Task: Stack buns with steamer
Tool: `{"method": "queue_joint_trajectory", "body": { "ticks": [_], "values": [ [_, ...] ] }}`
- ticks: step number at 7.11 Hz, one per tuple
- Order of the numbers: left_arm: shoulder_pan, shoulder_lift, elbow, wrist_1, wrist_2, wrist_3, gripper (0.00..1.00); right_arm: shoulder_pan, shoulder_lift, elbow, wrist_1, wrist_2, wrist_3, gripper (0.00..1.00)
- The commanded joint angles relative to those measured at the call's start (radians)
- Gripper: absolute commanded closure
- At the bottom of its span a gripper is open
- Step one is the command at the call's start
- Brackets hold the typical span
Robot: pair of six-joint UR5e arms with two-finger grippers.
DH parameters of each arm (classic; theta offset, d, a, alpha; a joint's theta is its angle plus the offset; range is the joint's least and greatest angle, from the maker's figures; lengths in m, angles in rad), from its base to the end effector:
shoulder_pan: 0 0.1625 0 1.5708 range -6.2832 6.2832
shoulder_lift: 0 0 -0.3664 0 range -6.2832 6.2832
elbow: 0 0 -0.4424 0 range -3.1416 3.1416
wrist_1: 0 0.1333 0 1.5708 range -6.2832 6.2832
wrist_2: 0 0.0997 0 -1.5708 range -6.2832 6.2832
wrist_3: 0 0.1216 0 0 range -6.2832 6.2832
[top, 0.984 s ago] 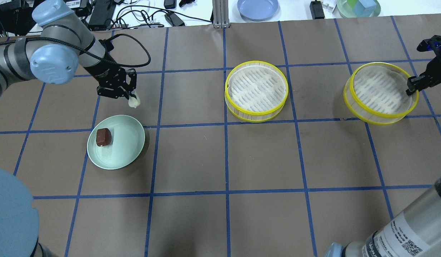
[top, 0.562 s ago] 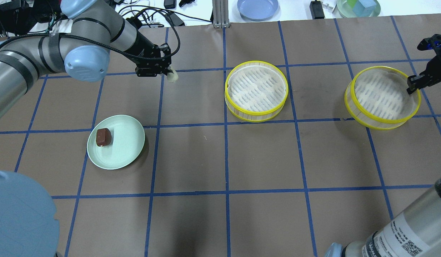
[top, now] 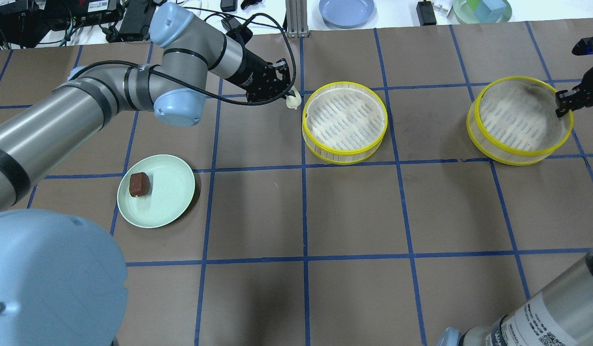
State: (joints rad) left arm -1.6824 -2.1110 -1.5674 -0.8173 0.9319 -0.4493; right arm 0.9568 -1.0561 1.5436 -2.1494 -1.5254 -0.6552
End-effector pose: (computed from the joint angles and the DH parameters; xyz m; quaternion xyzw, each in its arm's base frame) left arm -0.2810 -0.6598 0.1766 0.1251 -0.9361 0.0122 0.3284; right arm -0.2792 -0.6371 0.1623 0.0216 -0.9985 0.0501 0.0087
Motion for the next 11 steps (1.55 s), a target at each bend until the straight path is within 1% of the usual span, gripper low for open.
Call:
{"method": "queue_joint_trajectory", "body": {
  "ticks": [1, 2, 3, 4, 5, 6, 8, 9, 11],
  "values": [
    [-0.046, -0.061, 0.003, 0.044, -0.041, -0.002, 0.98, 0.04, -0.065, 0.001, 0.098, -0.025, 0.127, 1.0],
    [-0.081, -0.07, 0.004, 0.065, -0.038, -0.025, 0.9, 0.072, -0.079, 0.001, 0.12, -0.031, 0.15, 1.0],
    [-0.091, -0.073, 0.004, 0.072, -0.036, -0.081, 0.48, 0.098, -0.096, 0.003, 0.123, -0.032, 0.198, 1.0],
    [-0.091, -0.076, 0.003, 0.072, -0.03, -0.094, 0.15, 0.117, -0.117, 0.003, 0.129, -0.032, 0.221, 1.0],
    [-0.091, -0.084, 0.006, 0.07, -0.028, -0.095, 0.04, 0.14, -0.13, 0.003, 0.184, -0.032, 0.264, 1.0],
    [-0.089, -0.084, 0.009, 0.07, -0.027, -0.098, 0.0, 0.166, -0.157, 0.004, 0.206, -0.03, 0.299, 1.0],
    [-0.089, -0.081, 0.01, 0.072, -0.031, -0.158, 0.0, 0.215, -0.186, 0.042, 0.206, -0.032, 0.366, 1.0],
    [-0.091, -0.081, 0.013, 0.072, -0.035, -0.169, 0.0, 0.22, -0.205, 0.044, 0.206, -0.033, 0.371, 1.0],
    [-0.091, -0.073, 0.013, 0.072, -0.032, -0.198, 0.0, 0.22, -0.205, 0.044, 0.206, -0.035, 0.371, 1.0]
  ]
}}
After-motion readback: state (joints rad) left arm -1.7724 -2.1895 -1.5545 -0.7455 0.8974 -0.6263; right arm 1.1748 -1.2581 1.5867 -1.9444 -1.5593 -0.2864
